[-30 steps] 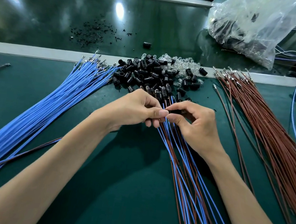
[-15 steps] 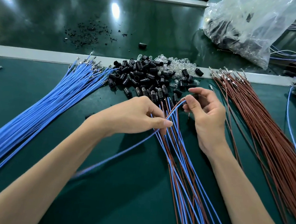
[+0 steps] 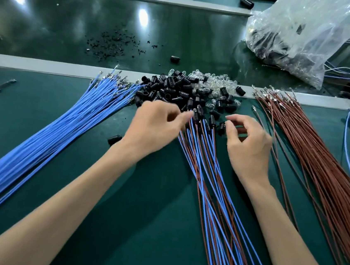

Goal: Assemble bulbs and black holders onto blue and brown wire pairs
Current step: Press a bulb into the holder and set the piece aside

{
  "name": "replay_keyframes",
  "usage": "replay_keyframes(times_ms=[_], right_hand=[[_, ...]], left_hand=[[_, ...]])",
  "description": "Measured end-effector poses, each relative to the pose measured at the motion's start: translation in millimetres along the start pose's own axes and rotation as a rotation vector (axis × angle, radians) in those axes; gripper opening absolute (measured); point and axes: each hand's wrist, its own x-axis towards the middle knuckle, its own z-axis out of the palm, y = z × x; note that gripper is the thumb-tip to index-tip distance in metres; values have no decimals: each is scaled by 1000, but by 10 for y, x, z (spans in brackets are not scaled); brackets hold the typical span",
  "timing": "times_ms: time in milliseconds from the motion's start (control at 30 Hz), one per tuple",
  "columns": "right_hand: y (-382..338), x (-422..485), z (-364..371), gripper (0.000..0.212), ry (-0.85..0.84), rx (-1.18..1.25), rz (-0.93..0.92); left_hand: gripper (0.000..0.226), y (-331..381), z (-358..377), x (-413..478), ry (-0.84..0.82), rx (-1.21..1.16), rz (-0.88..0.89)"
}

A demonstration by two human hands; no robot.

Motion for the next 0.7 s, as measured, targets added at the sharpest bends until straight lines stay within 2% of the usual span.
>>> replay_keyframes(times_ms=[67,133,233,333,400,500,567,633,700], right_hand=[[-5,16,-40,16,13,-169,-38],[28,63,-111,21,62,-393,-57],[138,161,-216,29,38,-605,16],[233,218,-231,24,-37,-599,107],[252,226,-225,20,-8,-571,102],[290,228,-249,31,79,-617,109],[338,227,-280,37,68,-650,169],[371,243,-299,32,29,-639,213],[354,255,-294,22,21,-597,180]], left_hand=[[26,-102,-57,48,265,194,86],[18,-235,-85,91,358,371,85],[25,-388,-68,136,293,455,48],[18,-380,-34,151,282,434,85],[17,-370,-46,151,270,423,78],[20,-393,-120,157,278,402,52],[18,-406,-153,160,261,421,34],[15,-404,-166,160,225,449,30],[13,-392,-175,160,195,484,36]])
